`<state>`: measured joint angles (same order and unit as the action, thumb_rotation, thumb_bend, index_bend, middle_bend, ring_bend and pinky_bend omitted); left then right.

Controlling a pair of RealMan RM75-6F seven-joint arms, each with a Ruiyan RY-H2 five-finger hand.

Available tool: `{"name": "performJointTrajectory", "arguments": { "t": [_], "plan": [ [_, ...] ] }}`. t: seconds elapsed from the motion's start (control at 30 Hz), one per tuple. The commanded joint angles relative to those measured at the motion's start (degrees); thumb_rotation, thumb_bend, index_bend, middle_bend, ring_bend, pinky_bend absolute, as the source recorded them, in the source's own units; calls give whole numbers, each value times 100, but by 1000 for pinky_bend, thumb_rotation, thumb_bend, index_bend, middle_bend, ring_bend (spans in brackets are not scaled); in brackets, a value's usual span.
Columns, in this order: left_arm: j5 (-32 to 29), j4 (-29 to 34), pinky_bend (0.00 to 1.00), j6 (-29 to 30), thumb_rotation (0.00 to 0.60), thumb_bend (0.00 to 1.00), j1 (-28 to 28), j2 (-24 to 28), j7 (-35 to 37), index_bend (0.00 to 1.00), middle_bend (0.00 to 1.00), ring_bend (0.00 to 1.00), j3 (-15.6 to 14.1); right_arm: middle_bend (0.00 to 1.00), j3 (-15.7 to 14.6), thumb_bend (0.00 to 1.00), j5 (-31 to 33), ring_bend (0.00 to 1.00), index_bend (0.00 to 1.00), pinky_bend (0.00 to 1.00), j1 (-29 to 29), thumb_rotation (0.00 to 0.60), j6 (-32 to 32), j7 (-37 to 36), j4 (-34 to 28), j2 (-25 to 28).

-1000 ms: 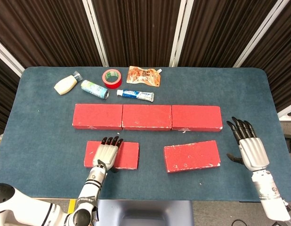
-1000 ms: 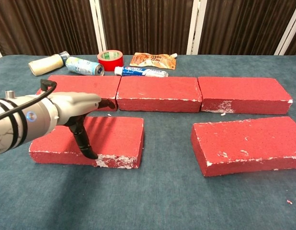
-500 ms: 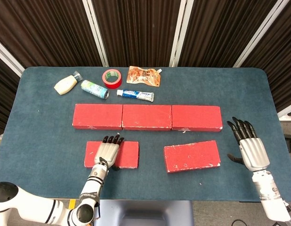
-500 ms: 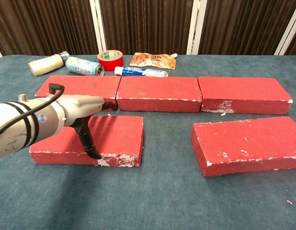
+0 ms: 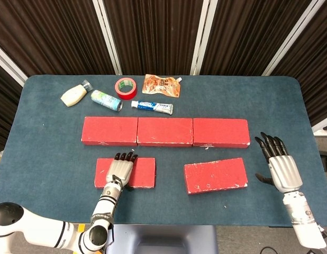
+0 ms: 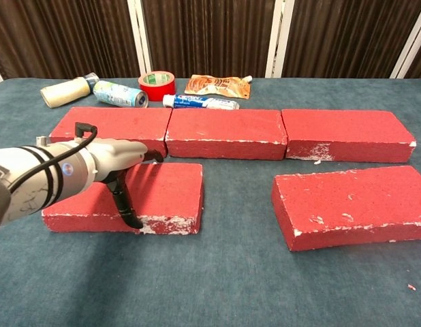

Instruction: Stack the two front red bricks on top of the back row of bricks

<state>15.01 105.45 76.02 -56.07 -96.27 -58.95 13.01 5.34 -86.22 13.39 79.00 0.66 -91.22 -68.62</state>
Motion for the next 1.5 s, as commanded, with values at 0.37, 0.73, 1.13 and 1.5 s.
{"name": "performJointTrajectory", "arguments": {
  "t": [0.37,0.73,1.13,1.5],
  "plan": [
    [-136,-174,0,12,600,67,-19,5,-29,0,0,0,-67,36,-14,0,-13,7,0,0,5,600,3,39,18,-20],
    [-83,-224,12,100,600,263,-5,2,-85,0,98,0,-156,36,-29,0,-10,7,0,0,21,600,-32,49,16,-34],
    [-217,220,15,556,600,291,5,287,-367,0,207,0,-144,36,-30,0,-13,7,0,0,26,600,-26,40,53,-62],
    [-132,1455,15,1380,600,291,-22,1033,-565,0,192,0,231,36,1,0,-14,7,0,0,75,600,-56,3,98,-70]
  ]
}}
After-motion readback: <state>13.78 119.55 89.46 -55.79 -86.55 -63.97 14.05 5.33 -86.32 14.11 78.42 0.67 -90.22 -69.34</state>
